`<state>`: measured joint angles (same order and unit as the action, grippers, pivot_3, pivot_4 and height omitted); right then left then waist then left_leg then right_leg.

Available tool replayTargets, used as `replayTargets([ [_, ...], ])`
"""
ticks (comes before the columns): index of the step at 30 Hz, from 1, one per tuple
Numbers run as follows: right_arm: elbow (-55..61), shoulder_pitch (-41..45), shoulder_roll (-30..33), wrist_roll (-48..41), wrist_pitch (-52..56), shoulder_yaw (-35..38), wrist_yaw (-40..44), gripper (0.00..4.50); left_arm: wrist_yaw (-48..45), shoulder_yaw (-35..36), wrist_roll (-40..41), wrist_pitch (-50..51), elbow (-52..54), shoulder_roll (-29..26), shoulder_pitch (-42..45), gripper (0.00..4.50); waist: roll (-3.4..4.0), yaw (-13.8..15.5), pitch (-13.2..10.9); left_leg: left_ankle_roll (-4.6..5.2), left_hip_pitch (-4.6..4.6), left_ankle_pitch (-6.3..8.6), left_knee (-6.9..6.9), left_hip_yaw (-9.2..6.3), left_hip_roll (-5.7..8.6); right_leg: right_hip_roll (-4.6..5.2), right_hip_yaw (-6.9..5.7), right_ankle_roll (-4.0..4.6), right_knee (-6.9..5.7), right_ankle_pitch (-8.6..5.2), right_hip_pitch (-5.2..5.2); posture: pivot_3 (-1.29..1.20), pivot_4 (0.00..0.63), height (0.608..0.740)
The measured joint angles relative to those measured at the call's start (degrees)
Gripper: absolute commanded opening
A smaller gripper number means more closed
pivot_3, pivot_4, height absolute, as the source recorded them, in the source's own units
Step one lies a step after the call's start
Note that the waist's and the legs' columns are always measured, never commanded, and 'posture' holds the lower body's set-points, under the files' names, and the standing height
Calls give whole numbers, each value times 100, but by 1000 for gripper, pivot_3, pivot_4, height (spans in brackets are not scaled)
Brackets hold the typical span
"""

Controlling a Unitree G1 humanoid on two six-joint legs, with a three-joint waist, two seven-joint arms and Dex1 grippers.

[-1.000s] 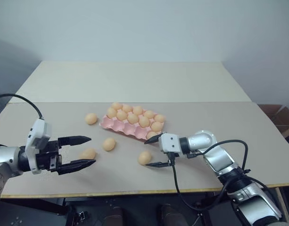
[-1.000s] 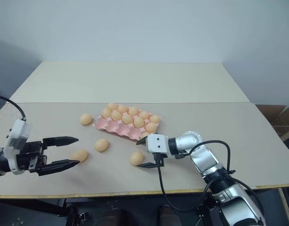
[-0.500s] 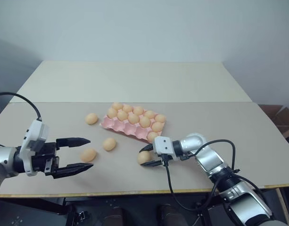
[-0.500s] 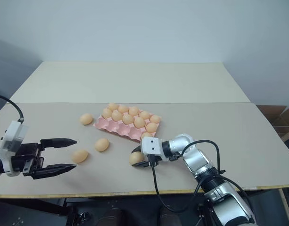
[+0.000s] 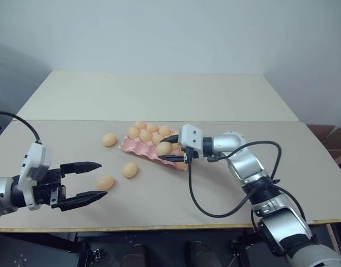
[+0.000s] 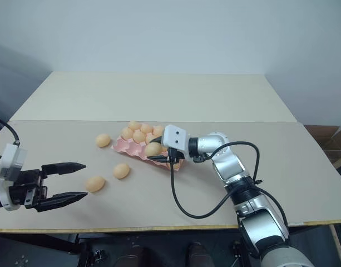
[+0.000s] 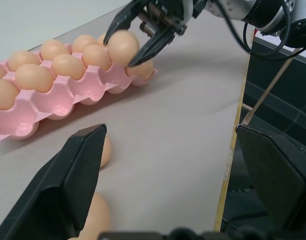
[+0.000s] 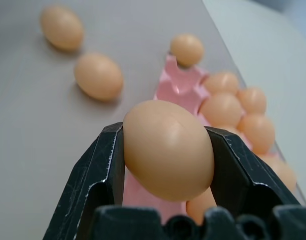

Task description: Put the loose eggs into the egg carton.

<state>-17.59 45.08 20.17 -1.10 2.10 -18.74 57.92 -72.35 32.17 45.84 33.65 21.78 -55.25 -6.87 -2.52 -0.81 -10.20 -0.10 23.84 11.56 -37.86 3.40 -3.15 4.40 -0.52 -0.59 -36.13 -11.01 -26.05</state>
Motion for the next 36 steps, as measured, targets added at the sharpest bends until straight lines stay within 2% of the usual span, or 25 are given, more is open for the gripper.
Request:
replayTargets([
  [1,-57,8,-49,43,0,-18,-59,2188,7,16,24,1,2,0,-2,4500,0,-4,0,0,0,0,0,0,-1,-1,0,-2,-1,1,0,0,150,740],
  [8,-196,113,-153,220,34,-63,-267,4430,78,38,87,9,101,0,-22,4500,0,-32,0,0,-1,0,0,-2,-10,-9,-2,-11,-5,7,-2,0,150,740],
  [11,109,110,-104,0,244,98,-204,4473,117,40,88,12,101,0,-25,4500,1,-23,0,0,-1,0,0,-2,-10,-9,-2,-12,-4,7,-3,0,150,740],
  [16,914,-19,332,-720,550,675,201,4473,238,71,98,13,-12,14,-11,4500,1,8,0,0,0,0,0,-2,-10,-7,-5,-11,0,7,0,0,150,740],
  [22,1934,-913,1661,-2158,1367,1764,1115,4473,112,536,-35,3,-451,-26,-401,4500,1,25,-1,0,0,0,0,2,-8,-2,-6,15,5,-11,0,0,150,740],
  [30,2463,-2014,3180,-3293,2152,2856,2134,4473,-49,899,-232,-32,-695,-90,-751,4500,1,22,-1,-1,-6,2,5,9,-22,-7,-9,21,9,-14,-2,0,150,740],
  [36,2777,-2405,3268,-3406,2173,2921,2075,4473,-68,902,-291,-42,-699,-89,-731,4500,1,1,-1,-2,-13,2,4,15,-28,-9,-6,21,6,-13,-4,0,150,740],
])
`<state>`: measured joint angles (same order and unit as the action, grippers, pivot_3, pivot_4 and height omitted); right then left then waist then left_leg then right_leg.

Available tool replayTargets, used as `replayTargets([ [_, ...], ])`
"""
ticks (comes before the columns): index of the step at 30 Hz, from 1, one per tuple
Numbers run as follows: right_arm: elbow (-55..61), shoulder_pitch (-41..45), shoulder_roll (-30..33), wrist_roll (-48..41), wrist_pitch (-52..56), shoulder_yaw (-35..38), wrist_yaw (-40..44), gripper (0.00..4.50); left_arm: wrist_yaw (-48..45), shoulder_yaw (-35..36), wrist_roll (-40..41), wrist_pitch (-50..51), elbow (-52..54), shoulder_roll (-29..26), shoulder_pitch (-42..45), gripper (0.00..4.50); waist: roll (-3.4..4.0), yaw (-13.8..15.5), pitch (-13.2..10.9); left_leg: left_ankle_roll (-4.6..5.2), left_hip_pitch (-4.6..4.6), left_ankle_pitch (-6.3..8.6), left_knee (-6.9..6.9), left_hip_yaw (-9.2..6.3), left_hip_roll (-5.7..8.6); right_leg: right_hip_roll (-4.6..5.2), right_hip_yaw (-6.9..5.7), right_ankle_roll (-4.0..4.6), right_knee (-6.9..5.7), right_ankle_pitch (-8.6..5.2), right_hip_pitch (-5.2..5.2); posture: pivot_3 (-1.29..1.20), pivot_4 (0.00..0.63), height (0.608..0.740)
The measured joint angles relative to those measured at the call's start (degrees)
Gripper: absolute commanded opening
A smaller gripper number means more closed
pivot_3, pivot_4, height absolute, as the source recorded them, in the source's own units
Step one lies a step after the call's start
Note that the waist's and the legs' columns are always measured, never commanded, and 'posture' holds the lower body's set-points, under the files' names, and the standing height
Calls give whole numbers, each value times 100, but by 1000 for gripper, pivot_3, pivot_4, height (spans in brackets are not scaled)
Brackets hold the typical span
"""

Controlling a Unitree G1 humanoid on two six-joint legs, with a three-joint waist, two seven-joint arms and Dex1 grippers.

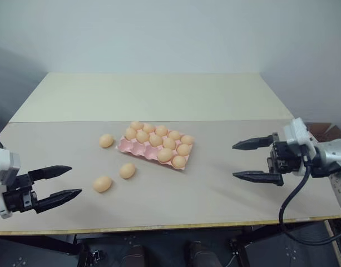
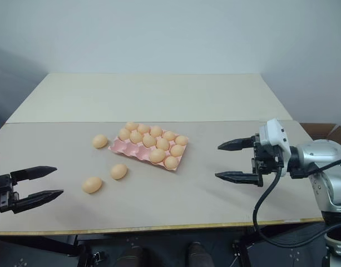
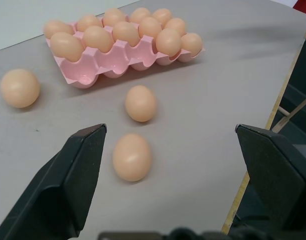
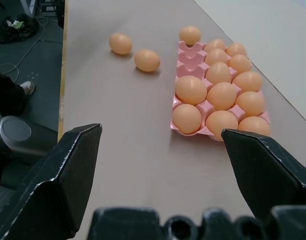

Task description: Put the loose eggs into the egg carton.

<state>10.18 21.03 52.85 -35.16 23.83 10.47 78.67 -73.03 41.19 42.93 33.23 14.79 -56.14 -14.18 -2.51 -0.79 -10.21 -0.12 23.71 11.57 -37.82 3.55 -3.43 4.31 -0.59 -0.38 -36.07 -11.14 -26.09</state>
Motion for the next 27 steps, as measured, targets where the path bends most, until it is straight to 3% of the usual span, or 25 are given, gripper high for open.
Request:
replayTargets([
  [12,162,-29,-12,-136,2,0,-232,4473,-13,-255,-142,-118,-96,-3,237,4500,0,21,0,-2,9,1,0,1,2,2,0,1,5,0,-3,0,150,740],
  [19,194,20,-18,-213,2,-9,-253,4473,120,-1643,-1232,-929,-628,-36,914,4500,0,49,0,-1,10,1,0,2,4,1,0,1,4,1,-2,0,150,740],
  [27,319,124,-55,-213,28,-38,-496,4473,429,-3301,-2330,-1804,-1715,544,2189,4500,-1,117,1,-1,14,1,-1,4,6,-2,4,-29,5,21,-1,0,150,740],
])
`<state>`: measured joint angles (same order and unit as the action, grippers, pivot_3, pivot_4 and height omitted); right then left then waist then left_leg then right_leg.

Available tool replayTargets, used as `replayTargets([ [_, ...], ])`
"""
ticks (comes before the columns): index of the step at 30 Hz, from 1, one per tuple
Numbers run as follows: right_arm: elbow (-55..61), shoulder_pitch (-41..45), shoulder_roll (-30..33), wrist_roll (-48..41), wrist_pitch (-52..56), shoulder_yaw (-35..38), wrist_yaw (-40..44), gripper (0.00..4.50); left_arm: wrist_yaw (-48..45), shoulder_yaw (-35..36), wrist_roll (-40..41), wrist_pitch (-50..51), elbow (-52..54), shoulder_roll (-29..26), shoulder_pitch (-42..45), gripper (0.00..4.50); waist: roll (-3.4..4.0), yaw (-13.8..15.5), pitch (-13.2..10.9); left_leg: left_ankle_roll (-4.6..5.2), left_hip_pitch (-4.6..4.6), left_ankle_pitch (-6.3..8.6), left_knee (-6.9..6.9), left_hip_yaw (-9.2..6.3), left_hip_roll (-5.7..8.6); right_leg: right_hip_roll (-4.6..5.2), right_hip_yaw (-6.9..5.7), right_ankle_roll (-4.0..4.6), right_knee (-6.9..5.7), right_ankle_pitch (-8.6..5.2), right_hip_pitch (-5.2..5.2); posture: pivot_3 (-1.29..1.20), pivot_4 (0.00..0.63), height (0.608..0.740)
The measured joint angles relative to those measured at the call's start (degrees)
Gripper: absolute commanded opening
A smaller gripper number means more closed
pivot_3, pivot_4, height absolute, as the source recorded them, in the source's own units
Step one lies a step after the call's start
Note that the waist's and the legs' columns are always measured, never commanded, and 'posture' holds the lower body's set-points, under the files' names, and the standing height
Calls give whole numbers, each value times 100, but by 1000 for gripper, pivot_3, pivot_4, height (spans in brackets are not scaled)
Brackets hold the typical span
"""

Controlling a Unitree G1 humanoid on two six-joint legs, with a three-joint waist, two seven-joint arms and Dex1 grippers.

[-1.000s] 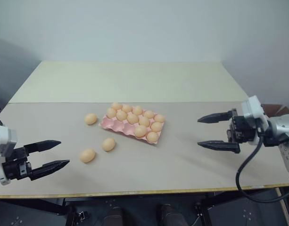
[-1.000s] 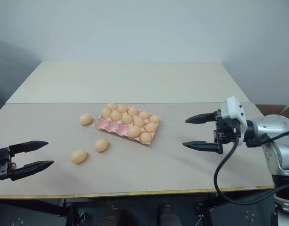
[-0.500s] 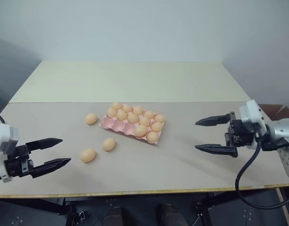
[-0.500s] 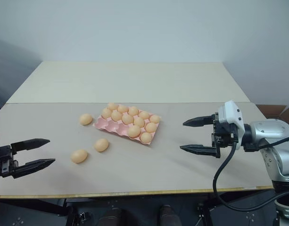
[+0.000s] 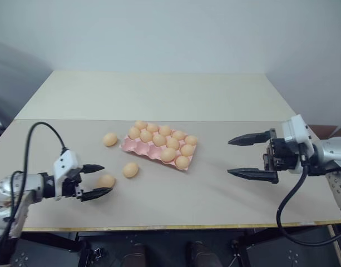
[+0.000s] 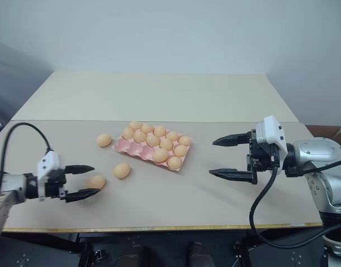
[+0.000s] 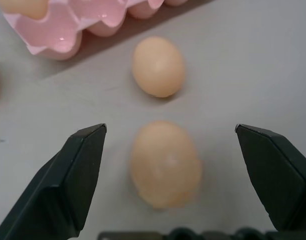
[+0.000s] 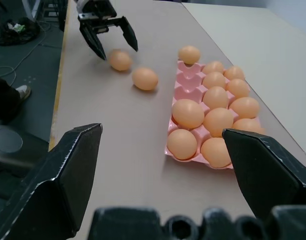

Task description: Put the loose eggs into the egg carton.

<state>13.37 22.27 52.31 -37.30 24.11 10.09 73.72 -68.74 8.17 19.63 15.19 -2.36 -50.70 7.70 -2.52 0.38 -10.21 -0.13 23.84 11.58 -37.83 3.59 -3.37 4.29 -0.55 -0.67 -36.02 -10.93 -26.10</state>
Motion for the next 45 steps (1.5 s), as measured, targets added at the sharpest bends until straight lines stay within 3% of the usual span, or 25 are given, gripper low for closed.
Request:
replayTargets([
  [1,29,-6,1,-1,15,3,-33,4473,28,-152,-149,-51,-156,30,80,4500,0,-1,0,0,0,0,0,0,-1,-1,0,-1,-1,0,-1,0,150,740],
  [4,146,-44,11,-13,47,32,-118,4500,192,-452,-446,-219,-574,144,412,3873,0,26,0,1,-4,0,-2,-3,-1,-2,-2,0,-7,0,2,0,150,740],
  [10,337,-152,20,-138,169,190,-210,4500,316,-511,-549,-265,-804,286,646,1948,1,34,3,1,-8,-1,-3,-4,0,0,-1,1,-5,-1,11,0,150,740],
  [13,398,-162,26,-184,195,215,-282,4500,253,-446,-456,-187,-704,205,540,1948,1,22,3,1,-7,-1,-3,-3,-1,0,-1,-1,-5,1,9,0,150,740],
  [16,410,-225,31,-218,197,240,-300,4500,-395,-152,117,222,-316,-249,202,1948,0,-25,3,1,-2,0,-3,-3,-9,-4,-4,1,-6,0,1,0,150,740],
  [20,399,-232,24,-217,195,236,-315,4500,-568,234,668,486,-39,-320,547,1948,1,40,3,1,-6,-1,-4,-7,-7,-3,-8,27,-7,-16,8,0,150,740],
  [24,389,-106,-108,-208,171,171,-392,4500,-332,-45,696,488,16,120,1649,1948,-1,106,4,1,-5,-1,-12,-9,4,-2,-5,-5,-1,2,24,0,150,740],
  [27,359,-78,-128,-184,154,150,-408,4500,-102,-653,213,282,-486,747,2543,1948,-1,123,5,2,-3,-2,-13,-15,24,7,-2,-15,2,7,31,0,150,740],
  [32,401,-111,-132,-160,148,161,-476,4500,229,-1355,-412,-73,-1644,1732,3392,1948,-5,68,5,4,3,-1,-20,-21,32,9,3,-24,6,12,33,0,150,740],
  [37,582,-313,-120,-168,154,218,-627,4500,414,-1722,-937,-440,-2392,2146,3854,1948,-6,5,5,4,0,-1,-22,-27,32,7,5,-25,0,12,33,0,150,740],
  [40,655,-361,-87,-175,157,258,-661,4500,363,-1801,-1035,-447,-2541,2223,3865,2646,-6,-17,5,4,0,-2,-22,-29,32,7,4,-25,-1,12,33,0,150,740],
  [45,700,-385,-65,-181,159,294,-769,4500,310,-1801,-1055,-447,-2527,2183,3857,4243,-6,-2,5,4,-1,-2,-22,-31,33,9,3,-26,0,12,34,0,150,740],
])
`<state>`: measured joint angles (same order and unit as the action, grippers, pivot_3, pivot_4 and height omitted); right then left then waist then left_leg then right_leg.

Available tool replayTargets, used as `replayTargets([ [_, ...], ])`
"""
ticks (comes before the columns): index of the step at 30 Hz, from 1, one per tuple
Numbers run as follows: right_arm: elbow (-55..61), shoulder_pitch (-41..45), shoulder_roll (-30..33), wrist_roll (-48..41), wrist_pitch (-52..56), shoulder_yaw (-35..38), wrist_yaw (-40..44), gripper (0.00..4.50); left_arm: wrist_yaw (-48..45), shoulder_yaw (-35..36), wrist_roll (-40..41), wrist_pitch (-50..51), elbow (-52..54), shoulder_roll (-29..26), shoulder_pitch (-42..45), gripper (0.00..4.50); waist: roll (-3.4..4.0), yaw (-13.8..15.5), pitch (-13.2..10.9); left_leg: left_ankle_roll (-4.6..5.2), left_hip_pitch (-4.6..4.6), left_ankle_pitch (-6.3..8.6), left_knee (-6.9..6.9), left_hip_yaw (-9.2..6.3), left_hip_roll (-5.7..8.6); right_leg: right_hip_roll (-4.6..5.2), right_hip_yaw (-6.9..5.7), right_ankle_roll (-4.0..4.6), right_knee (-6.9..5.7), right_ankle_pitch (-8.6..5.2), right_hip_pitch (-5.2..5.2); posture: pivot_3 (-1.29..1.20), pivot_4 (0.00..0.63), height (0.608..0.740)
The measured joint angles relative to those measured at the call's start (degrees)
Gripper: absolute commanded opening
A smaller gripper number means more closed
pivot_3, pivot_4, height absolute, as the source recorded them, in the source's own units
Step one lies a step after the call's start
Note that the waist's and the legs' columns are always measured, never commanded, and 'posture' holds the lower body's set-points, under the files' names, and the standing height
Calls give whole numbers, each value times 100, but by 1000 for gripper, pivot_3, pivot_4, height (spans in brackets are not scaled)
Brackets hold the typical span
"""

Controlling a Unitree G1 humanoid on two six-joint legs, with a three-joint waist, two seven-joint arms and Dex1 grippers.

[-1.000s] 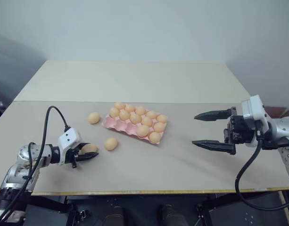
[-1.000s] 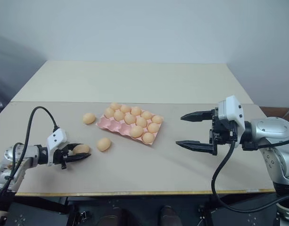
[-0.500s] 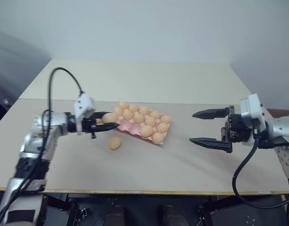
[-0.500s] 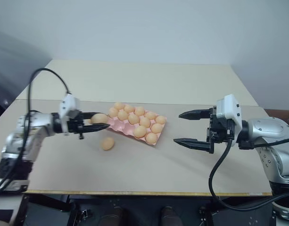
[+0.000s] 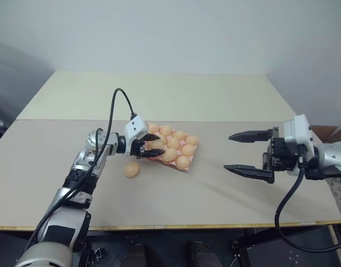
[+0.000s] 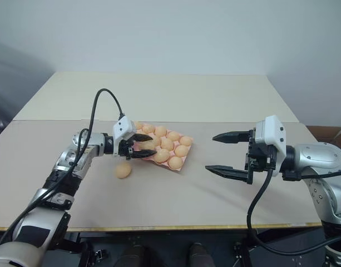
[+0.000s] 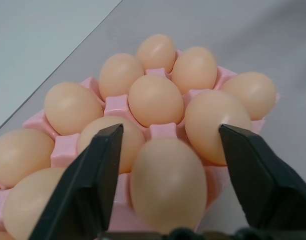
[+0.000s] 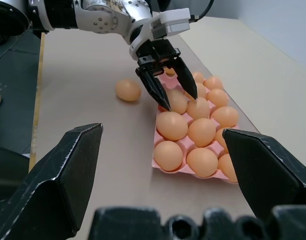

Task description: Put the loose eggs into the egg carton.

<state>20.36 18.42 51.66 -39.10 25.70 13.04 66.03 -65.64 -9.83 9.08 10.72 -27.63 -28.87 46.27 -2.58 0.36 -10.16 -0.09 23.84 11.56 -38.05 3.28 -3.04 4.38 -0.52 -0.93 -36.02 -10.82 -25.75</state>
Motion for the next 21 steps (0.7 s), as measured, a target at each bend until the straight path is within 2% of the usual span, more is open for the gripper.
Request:
replayTargets([
  [1,0,0,0,-1,0,0,-7,4500,11,8,1,0,57,-24,-19,4482,0,3,0,0,0,0,0,0,0,0,0,0,0,0,0,0,150,740],
  [5,-27,30,0,0,0,-6,-12,4500,29,248,75,41,412,-221,-207,4482,0,-21,0,0,0,0,0,-1,-1,0,0,0,0,0,0,0,150,740],
  [8,-81,113,-18,4,-4,-53,8,4500,-124,646,494,326,969,-560,-575,4482,0,-67,0,0,-2,0,1,-2,-3,-1,0,0,-2,0,-1,0,150,740],
  [12,-247,171,-63,18,-27,-116,70,4500,-723,1539,1274,696,1959,-1594,-1614,4482,1,-156,0,0,-6,0,4,-2,-8,-3,0,2,-5,-1,-4,0,150,740],
  [16,-406,271,-78,31,-55,-193,275,4500,-1202,2521,2052,1116,2590,-2329,-2682,4482,2,-113,0,0,-10,0,4,1,-10,1,-4,10,-4,-7,-1,0,150,740],
  [18,-470,329,-83,30,-70,-252,399,4500,-1259,2982,2205,1206,2766,-2545,-3184,4482,2,-89,0,-1,-9,1,4,1,-12,4,-10,33,-2,-22,-1,0,150,740],
  [21,-627,375,-79,58,-102,-311,597,4500,-1246,3734,2463,1367,2970,-2582,-3960,4482,2,-68,-1,-1,-6,1,4,5,-14,5,-10,37,4,-24,-4,0,150,740],
])
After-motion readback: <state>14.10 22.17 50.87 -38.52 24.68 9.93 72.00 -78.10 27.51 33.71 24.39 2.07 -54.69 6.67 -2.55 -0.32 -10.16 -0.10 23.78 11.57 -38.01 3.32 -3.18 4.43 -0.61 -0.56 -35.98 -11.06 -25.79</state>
